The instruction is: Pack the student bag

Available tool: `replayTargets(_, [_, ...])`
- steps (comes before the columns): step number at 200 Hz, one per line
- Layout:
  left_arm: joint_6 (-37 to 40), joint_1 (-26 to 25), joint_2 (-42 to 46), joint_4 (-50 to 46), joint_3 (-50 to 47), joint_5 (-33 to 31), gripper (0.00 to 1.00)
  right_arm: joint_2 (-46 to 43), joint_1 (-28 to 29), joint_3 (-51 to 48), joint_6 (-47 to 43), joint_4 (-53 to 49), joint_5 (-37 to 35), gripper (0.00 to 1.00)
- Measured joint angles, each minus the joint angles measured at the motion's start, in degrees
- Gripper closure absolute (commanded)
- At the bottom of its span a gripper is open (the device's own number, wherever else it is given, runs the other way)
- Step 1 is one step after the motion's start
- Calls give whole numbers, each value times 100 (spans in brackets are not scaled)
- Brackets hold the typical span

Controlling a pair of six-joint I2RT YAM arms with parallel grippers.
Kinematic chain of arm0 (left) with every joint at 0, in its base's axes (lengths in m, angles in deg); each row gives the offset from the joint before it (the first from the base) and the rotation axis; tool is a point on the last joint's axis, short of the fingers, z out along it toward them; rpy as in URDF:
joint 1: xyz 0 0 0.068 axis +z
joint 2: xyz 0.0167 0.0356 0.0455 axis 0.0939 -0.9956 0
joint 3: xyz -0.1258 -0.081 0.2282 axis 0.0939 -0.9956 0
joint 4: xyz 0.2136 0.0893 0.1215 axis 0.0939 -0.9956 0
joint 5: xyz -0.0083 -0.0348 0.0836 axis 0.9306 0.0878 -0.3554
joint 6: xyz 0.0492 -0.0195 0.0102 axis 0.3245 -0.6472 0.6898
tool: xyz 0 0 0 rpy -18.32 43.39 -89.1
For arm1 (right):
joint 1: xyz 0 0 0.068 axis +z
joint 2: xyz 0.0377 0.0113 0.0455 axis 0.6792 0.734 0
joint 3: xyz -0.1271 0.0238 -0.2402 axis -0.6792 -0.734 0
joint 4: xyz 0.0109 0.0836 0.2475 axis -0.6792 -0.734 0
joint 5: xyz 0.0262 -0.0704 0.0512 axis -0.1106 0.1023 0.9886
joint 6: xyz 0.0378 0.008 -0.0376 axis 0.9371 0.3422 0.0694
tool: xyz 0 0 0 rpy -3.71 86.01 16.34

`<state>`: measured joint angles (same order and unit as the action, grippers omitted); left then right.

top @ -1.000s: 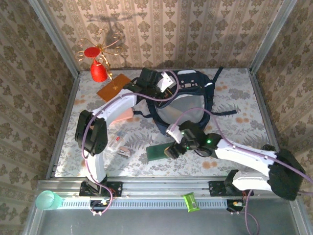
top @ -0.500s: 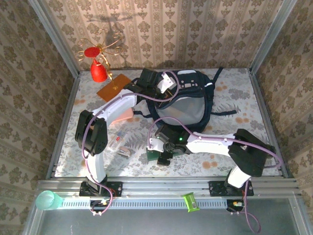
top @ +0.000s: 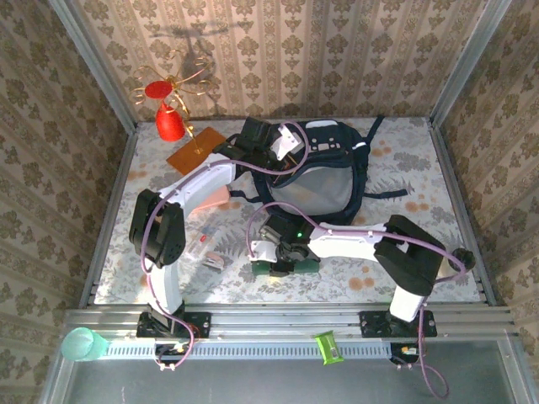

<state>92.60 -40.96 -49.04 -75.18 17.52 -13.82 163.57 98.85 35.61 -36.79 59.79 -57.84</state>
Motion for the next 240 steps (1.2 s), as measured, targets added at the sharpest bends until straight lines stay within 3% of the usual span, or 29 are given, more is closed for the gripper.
replayTargets(32, [-195,0,0,15,-2,-13,100,-1486,-299,-308,651,271,133,67])
replayTargets(63, [-603,0,94,269,-179,-4,100,-2918,-1569,-1095,2011,828,627,70])
replayTargets(80, [-817,0,184,396,-251,4,100,-3180,-2227,-1300,2828,1248,820,69])
replayTargets(97, [-999,0,273,487,-251,9,100,-3062,-2448,-1311,3303,1502,1023,61])
replayTargets(114, [-1108,0,339,505,-251,11,100,-2833,-2277,-1268,3353,1495,1161,47])
replayTargets(128, [-1158,0,356,503,-251,13,100,-2605,-1814,-1178,3040,1255,1091,34])
replayTargets(145, [-1196,0,356,494,-251,13,100,-2277,-1130,-975,2459,927,914,28])
replayTargets(165, [-1198,0,356,492,-251,15,100,-1727,-638,-654,2022,695,758,27])
replayTargets(215, [-1174,-24,356,422,-251,9,100,-251,-549,313,1394,507,136,28])
replayTargets(240, [-1069,-79,356,334,-251,-22,100,219,-538,739,1147,435,-144,38])
